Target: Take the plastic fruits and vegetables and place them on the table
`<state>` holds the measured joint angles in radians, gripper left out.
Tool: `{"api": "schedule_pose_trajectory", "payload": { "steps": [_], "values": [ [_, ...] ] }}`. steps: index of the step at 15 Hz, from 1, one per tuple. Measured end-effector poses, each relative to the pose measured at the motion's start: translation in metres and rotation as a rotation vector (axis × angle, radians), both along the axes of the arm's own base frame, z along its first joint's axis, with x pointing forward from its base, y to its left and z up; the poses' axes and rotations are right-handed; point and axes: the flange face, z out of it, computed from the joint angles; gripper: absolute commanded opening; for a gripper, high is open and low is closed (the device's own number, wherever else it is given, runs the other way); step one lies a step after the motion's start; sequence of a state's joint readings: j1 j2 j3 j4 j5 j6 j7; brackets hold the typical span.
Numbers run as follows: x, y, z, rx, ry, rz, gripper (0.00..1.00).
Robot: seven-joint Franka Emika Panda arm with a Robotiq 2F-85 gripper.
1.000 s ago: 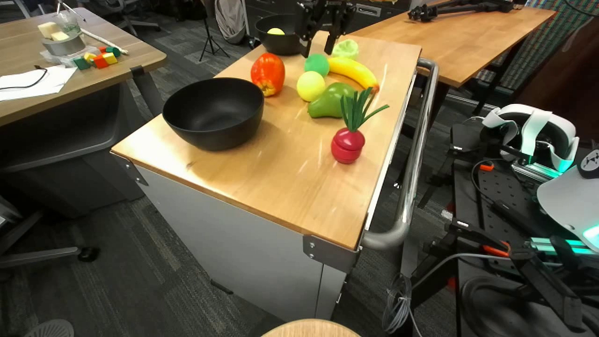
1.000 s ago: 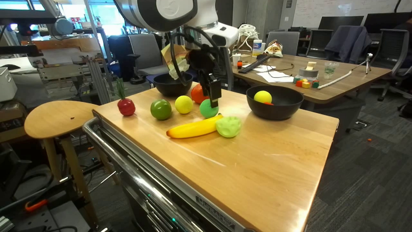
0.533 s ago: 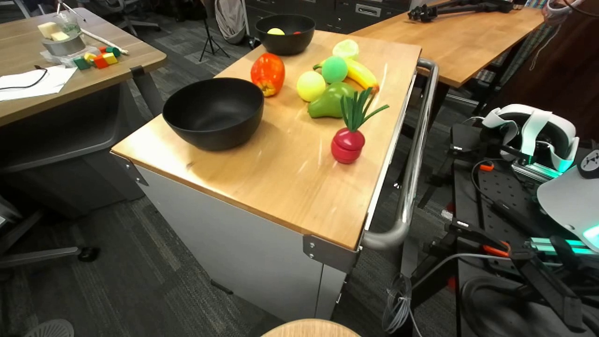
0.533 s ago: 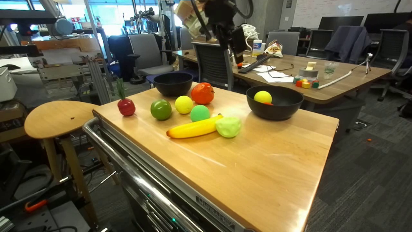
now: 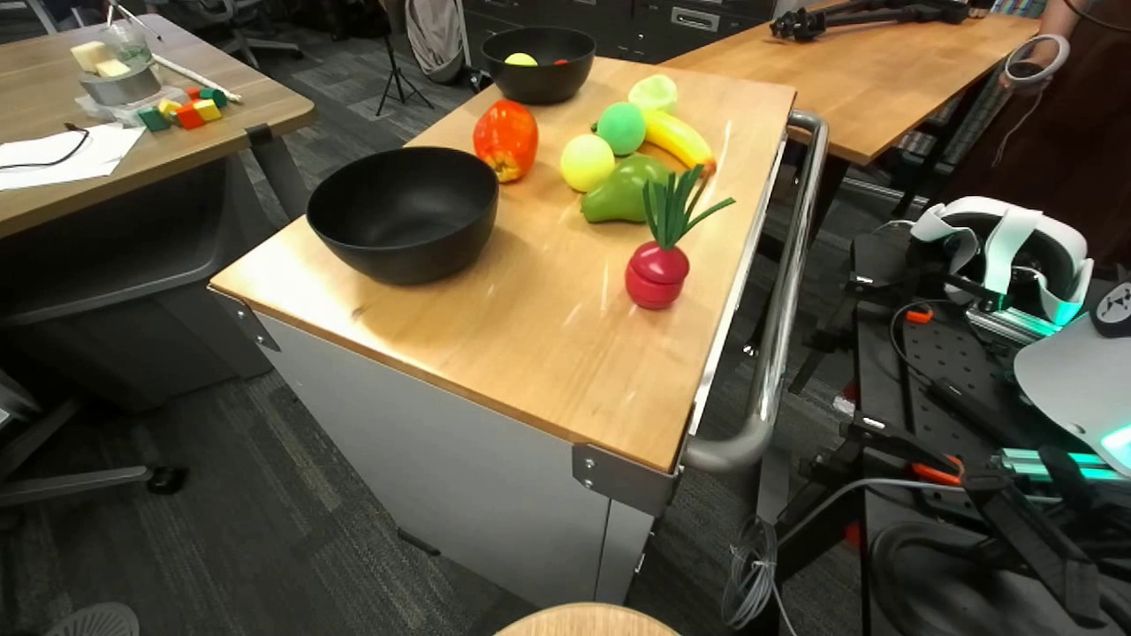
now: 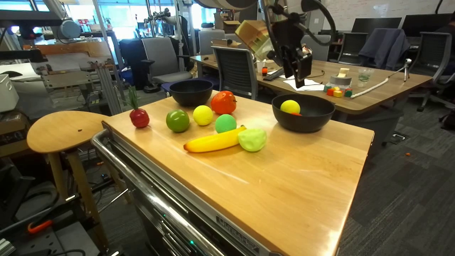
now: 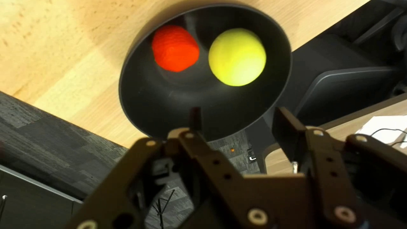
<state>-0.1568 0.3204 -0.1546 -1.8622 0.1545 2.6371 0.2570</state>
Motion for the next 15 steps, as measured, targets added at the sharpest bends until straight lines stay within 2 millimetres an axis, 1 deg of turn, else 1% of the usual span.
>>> {"api": "schedule_pose_trajectory", "payload": {
  "steps": [1, 2, 3, 4, 7, 8, 9, 10, 11, 15],
  "values": [
    [0.006, -0.007, -0.01, -0.002, 0.01, -0.01, 0.81],
    [0.012, -0.012, -0.02, -0.004, 0.018, -0.018, 0.87],
    [0.018, -0.016, -0.029, -0.005, 0.026, -0.024, 0.96],
    [0.023, -0.02, -0.036, -0.006, 0.032, -0.03, 1.0],
    [0.036, -0.023, -0.056, -0.005, 0.046, -0.042, 0.99],
    [0.039, -0.023, -0.061, -0.004, 0.05, -0.043, 0.94],
    [0.043, -0.023, -0.065, -0.003, 0.054, -0.044, 0.92],
    [0.045, -0.023, -0.07, -0.002, 0.057, -0.043, 0.86],
    [0.048, -0.022, -0.074, -0.002, 0.061, -0.043, 0.9],
    [0.056, -0.02, -0.087, -0.003, 0.07, -0.039, 0.86]
  ]
}}
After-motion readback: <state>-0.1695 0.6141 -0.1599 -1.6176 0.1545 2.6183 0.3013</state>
